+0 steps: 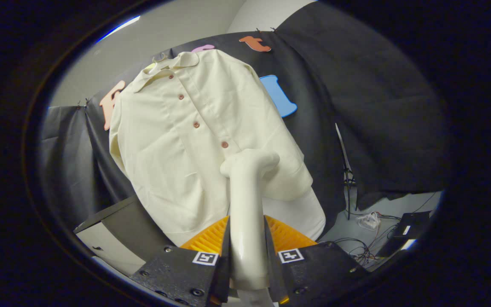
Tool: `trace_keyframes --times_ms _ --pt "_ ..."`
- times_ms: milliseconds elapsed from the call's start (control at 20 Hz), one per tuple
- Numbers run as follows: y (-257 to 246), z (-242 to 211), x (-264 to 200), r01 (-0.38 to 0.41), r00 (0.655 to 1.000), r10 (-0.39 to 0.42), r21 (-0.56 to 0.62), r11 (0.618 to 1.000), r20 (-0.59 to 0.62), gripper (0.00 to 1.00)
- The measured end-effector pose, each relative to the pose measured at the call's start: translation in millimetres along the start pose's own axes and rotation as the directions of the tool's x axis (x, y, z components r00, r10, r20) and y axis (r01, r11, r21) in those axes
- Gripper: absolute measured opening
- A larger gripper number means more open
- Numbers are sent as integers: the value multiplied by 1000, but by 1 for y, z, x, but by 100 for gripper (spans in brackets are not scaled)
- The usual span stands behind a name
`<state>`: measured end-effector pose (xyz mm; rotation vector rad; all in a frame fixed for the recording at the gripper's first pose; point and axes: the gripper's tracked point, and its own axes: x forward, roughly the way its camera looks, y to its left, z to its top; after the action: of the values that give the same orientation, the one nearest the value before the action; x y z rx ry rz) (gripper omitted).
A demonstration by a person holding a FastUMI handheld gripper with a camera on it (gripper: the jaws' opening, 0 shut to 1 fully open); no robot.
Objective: Iron the clothes twice with a garment steamer, once on the left side and once on the right side.
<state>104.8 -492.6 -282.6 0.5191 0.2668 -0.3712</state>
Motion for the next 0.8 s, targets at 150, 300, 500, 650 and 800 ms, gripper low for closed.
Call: trace_keyframes --times_ms 150,300,500,650,800 --pt "21 -2 -18 -36 999 35 38 999 6 37" --pt "46 6 -37 -68 997 67 44 997 36 36" --pt "81 19 -65 -117 992 113 69 991 64 36" --pt "112 31 -90 -160 984 155 54 986 87 35" --pt "153 39 -118 -205 974 204 2 979 104 35"
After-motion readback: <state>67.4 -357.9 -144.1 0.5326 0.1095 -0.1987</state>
